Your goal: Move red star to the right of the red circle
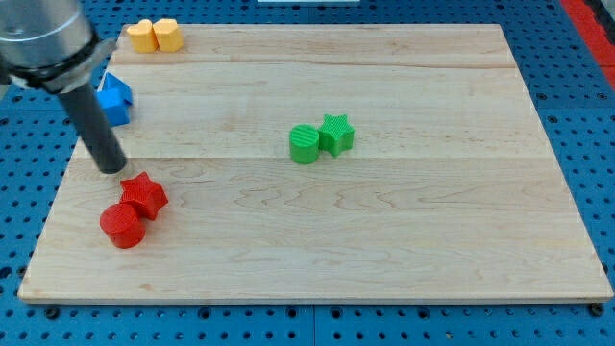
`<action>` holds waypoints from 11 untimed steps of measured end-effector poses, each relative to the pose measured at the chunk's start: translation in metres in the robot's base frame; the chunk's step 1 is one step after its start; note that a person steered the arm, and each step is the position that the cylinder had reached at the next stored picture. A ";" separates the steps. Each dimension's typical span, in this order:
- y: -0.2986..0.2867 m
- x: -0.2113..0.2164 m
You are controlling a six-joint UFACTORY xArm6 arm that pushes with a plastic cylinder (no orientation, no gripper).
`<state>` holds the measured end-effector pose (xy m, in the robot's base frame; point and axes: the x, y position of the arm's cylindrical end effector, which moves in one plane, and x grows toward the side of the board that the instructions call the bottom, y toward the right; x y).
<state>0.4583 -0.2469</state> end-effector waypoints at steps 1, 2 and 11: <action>-0.051 0.002; -0.024 0.007; 0.085 0.053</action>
